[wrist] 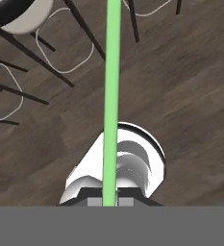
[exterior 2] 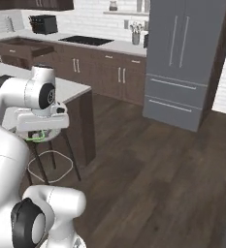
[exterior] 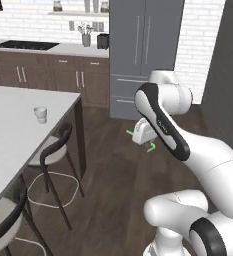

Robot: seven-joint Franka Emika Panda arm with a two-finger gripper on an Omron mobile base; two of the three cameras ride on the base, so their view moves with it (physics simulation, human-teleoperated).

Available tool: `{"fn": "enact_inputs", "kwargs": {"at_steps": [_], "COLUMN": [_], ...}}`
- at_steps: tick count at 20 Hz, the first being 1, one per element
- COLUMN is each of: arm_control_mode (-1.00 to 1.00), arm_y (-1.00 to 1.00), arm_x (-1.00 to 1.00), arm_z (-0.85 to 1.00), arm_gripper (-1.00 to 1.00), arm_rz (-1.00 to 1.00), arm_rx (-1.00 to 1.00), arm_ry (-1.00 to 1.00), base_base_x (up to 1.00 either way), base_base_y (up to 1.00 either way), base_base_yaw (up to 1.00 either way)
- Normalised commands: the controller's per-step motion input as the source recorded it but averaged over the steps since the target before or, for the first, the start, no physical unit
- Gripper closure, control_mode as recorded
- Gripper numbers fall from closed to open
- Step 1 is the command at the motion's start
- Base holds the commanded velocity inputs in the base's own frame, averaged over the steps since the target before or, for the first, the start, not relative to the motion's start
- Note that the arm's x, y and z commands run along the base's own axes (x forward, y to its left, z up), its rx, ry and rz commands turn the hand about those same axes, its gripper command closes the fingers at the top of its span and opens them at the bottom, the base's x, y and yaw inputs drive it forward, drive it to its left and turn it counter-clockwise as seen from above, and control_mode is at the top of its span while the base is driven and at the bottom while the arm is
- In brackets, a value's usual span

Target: Take a straw from the drawer in front and place it inside the glass cup on the dining counter.

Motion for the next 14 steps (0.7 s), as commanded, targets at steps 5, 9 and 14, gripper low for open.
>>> {"fn": "enact_inputs", "kwargs": {"at_steps": [5, 9, 14], "arm_control_mode": [1.00, 1.00, 1.00], "arm_y": [0.00, 0.00, 0.00], "arm_x": [0.00, 0.00, 0.00], "arm_z": [0.00, 0.00, 0.00], "arm_gripper": [1.00, 1.00, 1.00], "arm_rz": [0.00, 0.00, 0.00], "arm_rx": [0.00, 0.00, 0.00], "arm_ry": [0.00, 0.00, 0.00], "base_base_x": [1.00, 1.00, 1.00], "base_base_y": [-0.37, -0.33, -0.32], "base_base_yaw": [0.44, 0.50, 0.55]}}
